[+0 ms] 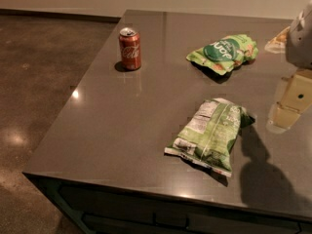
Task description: Knock coke can over
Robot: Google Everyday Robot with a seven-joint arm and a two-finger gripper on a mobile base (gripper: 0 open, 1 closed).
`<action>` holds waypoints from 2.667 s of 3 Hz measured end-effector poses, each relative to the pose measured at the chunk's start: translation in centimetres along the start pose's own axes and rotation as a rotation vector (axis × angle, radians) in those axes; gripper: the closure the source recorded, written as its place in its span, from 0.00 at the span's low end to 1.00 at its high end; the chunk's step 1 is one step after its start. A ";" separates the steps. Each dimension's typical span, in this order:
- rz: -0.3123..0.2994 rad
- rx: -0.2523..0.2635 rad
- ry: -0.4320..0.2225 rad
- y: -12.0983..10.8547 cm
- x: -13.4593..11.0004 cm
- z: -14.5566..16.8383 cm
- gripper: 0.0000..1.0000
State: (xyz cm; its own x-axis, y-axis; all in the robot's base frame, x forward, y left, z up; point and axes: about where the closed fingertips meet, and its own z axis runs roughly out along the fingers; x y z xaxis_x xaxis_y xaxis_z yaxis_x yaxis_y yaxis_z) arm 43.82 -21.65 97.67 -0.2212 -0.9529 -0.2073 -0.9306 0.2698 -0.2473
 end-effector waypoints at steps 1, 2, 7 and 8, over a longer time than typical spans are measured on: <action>0.000 0.002 -0.001 0.0 0.0 0.0 0.00; 0.037 -0.008 -0.037 -1.4 -2.2 1.3 0.00; 0.307 0.061 -0.339 -14.5 -23.2 15.0 0.00; 0.361 0.069 -0.398 -16.6 -26.1 17.3 0.00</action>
Offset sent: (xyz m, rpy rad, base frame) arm 0.0584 0.0491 -0.0162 0.1240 0.0293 -0.0666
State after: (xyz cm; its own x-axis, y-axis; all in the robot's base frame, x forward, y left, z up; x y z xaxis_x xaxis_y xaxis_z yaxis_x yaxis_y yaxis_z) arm 70.06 1.12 90.82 -0.3830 -0.6758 -0.6298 -0.7916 0.5915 -0.1533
